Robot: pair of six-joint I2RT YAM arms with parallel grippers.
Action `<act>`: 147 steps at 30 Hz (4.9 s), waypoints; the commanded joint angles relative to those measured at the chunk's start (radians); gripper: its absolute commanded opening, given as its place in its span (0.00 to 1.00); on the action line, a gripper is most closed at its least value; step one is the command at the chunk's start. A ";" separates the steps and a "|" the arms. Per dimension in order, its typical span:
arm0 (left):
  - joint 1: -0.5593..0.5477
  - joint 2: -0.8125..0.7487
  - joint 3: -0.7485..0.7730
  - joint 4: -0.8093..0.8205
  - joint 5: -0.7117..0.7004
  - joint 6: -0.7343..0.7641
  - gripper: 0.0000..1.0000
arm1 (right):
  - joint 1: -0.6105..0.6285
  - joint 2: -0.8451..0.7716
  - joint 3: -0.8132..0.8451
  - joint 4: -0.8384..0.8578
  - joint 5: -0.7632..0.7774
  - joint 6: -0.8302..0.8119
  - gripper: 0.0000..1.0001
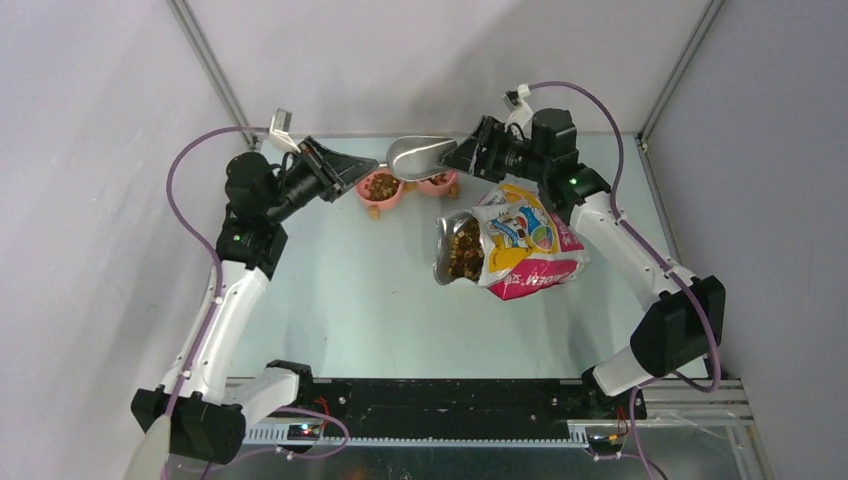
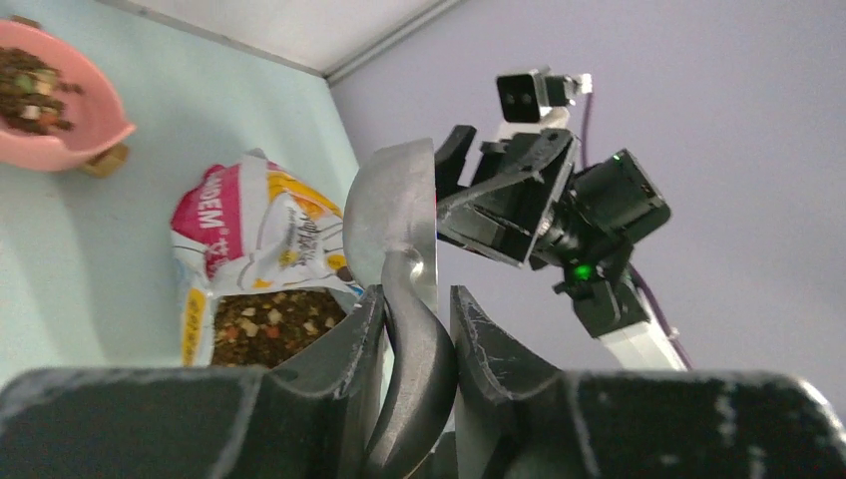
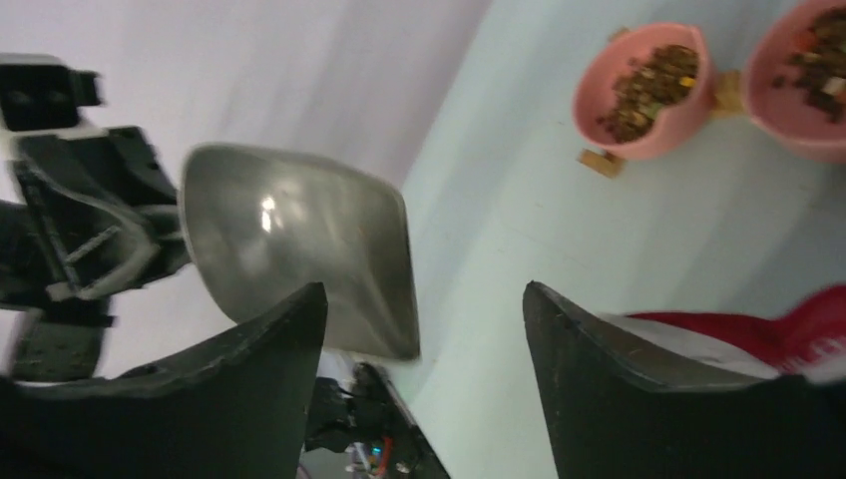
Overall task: Serve the pet food
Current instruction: Collect the pet food from the pet food bag.
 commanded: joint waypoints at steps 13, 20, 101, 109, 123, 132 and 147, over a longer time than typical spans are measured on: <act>0.031 -0.148 0.090 -0.511 -0.156 0.352 0.00 | 0.232 -0.091 0.154 -0.714 0.728 -0.452 0.84; 0.026 -0.205 -0.030 -0.521 -0.071 0.328 0.00 | 0.381 0.016 0.254 -0.931 0.956 -0.528 0.70; -0.483 0.011 -0.565 0.518 -0.496 0.061 0.00 | 0.207 -0.095 0.068 -0.911 0.776 -0.253 0.00; -0.492 -0.036 -0.553 0.527 -0.477 0.377 0.00 | 0.199 -0.090 0.069 -0.910 0.764 -0.251 0.00; -0.504 -0.070 -0.592 0.588 -0.469 0.457 0.00 | 0.176 -0.090 0.072 -0.905 0.754 -0.245 0.00; -0.488 -0.028 -0.557 0.511 -0.394 0.218 0.00 | 0.175 -0.088 0.076 -0.904 0.747 -0.240 0.00; -0.319 -0.041 -0.643 0.562 -0.190 -0.132 0.00 | 0.175 -0.104 0.076 -0.913 0.755 -0.228 0.00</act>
